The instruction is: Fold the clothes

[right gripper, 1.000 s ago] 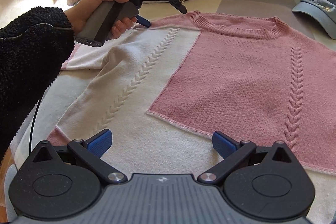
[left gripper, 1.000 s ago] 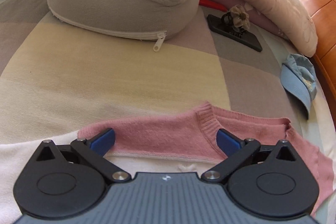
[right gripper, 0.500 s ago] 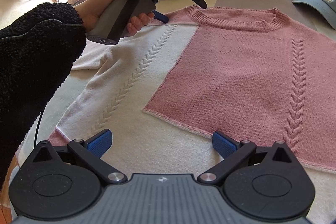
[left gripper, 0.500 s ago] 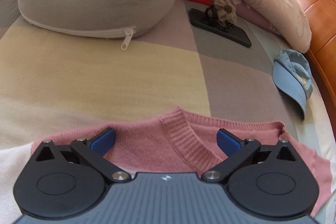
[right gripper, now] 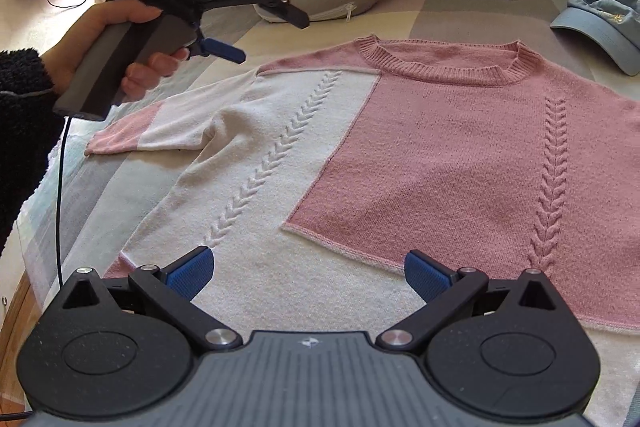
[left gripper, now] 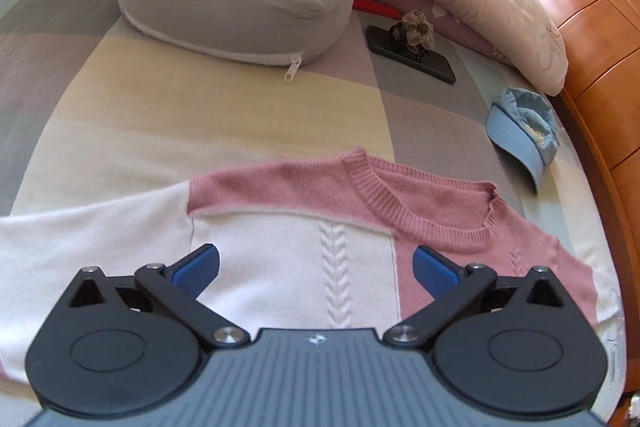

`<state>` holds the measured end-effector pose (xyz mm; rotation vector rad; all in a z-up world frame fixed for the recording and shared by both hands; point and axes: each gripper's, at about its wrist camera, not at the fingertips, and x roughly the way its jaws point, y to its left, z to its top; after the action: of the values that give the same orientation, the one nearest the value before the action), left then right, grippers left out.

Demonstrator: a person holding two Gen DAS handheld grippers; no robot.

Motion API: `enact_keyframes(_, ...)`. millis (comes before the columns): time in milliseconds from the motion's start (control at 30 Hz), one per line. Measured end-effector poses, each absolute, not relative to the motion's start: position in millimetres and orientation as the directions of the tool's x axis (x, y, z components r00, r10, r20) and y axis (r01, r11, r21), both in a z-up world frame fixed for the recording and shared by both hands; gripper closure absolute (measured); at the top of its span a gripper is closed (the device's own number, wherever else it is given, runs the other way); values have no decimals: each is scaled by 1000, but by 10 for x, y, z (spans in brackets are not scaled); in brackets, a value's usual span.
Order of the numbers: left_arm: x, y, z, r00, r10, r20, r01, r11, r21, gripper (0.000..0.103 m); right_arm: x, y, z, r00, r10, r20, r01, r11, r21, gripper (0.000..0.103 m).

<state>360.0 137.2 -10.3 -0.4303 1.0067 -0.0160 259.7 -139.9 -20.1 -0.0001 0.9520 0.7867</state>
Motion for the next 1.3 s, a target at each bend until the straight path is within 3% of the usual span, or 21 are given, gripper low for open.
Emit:
enact_keyframes(133, 3354, 1462, -328, 521, -233, -821, -193, 905, -380, 1, 2572, -1380, -176, 346, 591, -728, -602, 735, 311, 0)
enact_keyframes(267, 3153, 1793, -626, 508, -135, -851, -320, 887, -332, 1, 2542, -1377, -154, 351, 589, -727, -612, 732, 298, 0)
enact_keyframes(433, 2957, 2008, -497, 558, -107, -823, -395, 838, -376, 1, 2569, -1468, -115, 359, 605, -711, -604, 731, 317, 0)
enact_keyframes(600, 3029, 1612, -283, 632, -265, -728, -241, 826, -510, 1, 2624, -1545, -109, 369, 606, -705, -578, 744, 337, 0)
enact_keyframes(733, 3176, 1207, -378, 600, -345, -722, -159, 833, -530, 1, 2645, -1579, -109, 377, 602, -704, -569, 750, 337, 0)
enact_keyframes(933, 3268, 1237, -674, 608, -234, -759, -273, 836, -476, 2, 2681, -1622, -117, 378, 603, -702, -561, 753, 345, 0)
enact_keyframes(1100, 3208, 1259, -540, 578, -173, -797, -312, 856, -412, 2, 2717, -1714, -95, 401, 601, -691, -537, 766, 354, 0)
enact_keyframes(1300, 3363, 1183, -437, 612, -247, -751, -257, 836, -485, 3, 2742, -1718, -114, 401, 603, -689, -529, 767, 363, 0)
